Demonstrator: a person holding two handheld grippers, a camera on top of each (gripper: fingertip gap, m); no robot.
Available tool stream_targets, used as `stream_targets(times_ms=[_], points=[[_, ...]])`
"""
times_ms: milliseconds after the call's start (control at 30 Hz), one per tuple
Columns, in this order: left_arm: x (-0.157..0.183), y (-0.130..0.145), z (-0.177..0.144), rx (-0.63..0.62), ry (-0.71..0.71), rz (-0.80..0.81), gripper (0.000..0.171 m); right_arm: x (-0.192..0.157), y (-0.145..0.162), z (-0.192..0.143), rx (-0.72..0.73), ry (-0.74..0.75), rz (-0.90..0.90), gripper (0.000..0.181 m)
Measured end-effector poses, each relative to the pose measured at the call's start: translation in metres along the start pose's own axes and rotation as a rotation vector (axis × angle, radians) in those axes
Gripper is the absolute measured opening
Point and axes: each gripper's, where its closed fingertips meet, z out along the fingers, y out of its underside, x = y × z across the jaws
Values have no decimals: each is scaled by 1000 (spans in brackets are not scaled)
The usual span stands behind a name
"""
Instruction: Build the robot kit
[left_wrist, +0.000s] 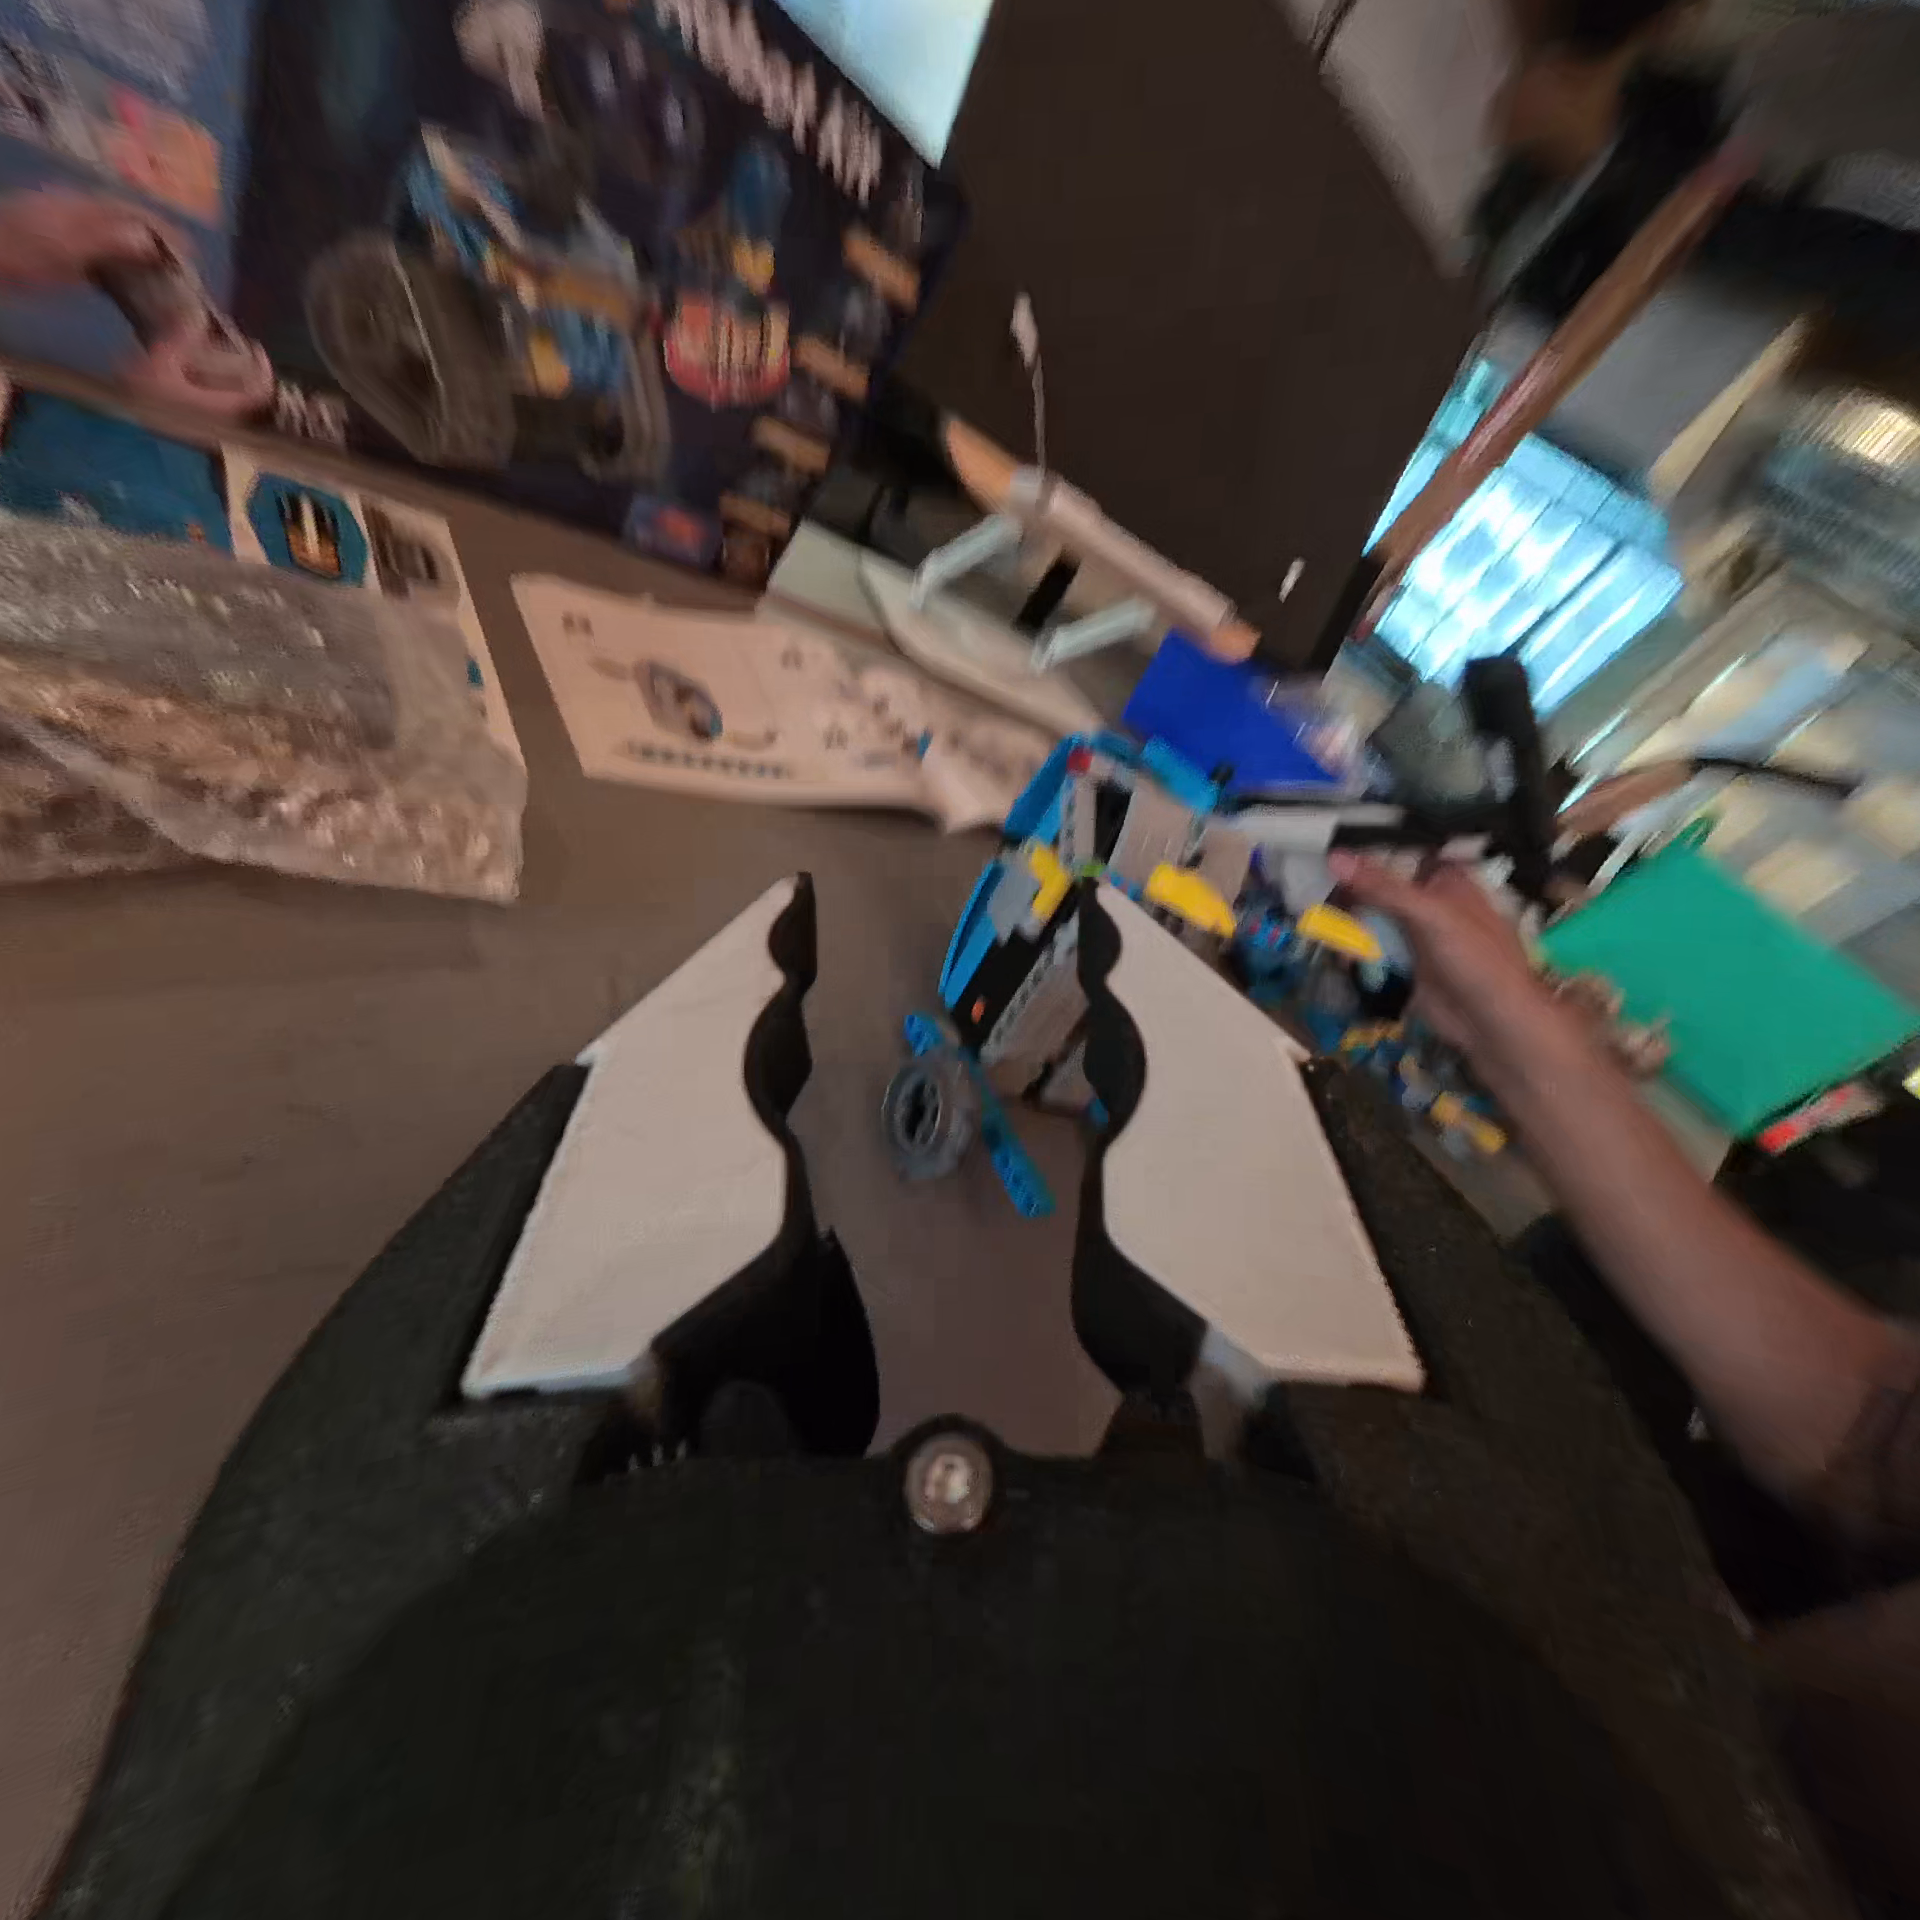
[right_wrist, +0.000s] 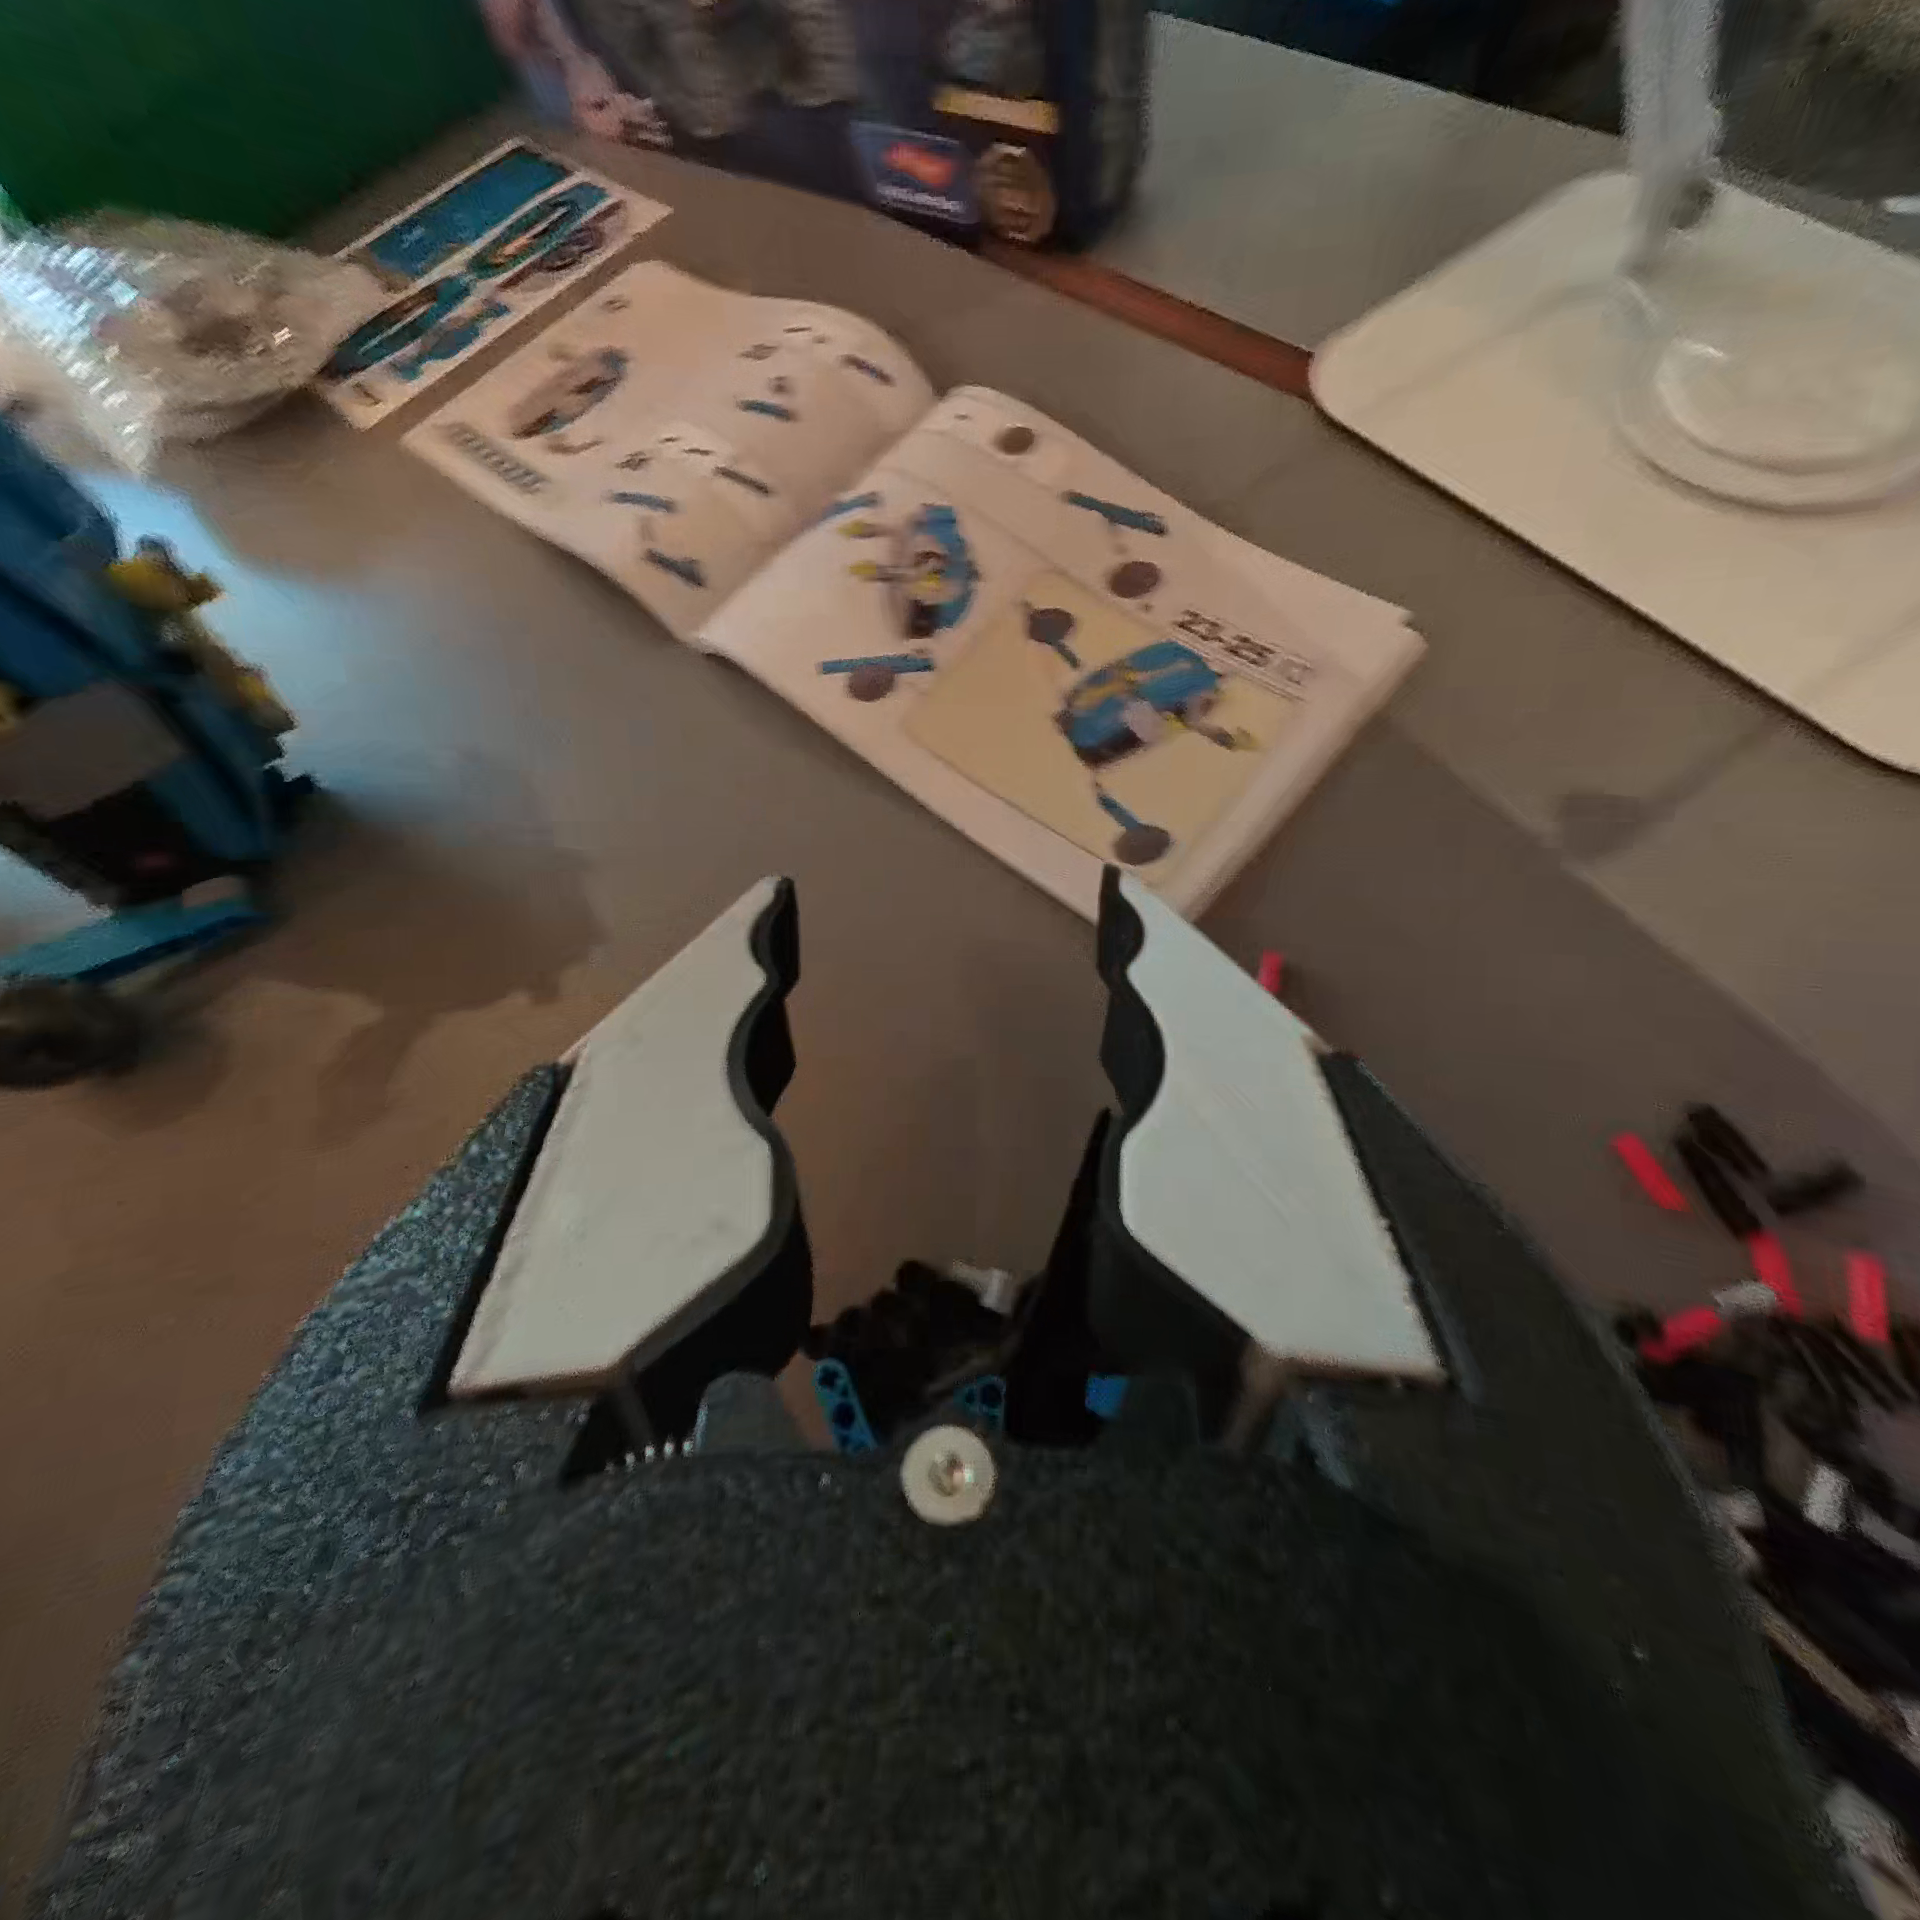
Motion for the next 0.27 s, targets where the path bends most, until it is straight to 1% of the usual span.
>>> stream_targets(times_ms=[33, 100, 167, 267], points=[[0, -11, -5, 72, 26, -25, 50, 6, 0, -2, 5, 8, 38, 58], [-1, -23, -11, 156, 50, -38, 51, 12, -1, -4, 25, 4, 95, 59], [2, -23, -10, 157, 58, -1, 51, 19, 1, -4, 24, 32, 107, 59], [11, -13, 0, 98, 38, 104, 51, 24, 9, 1, -18, 67, 75, 57]])
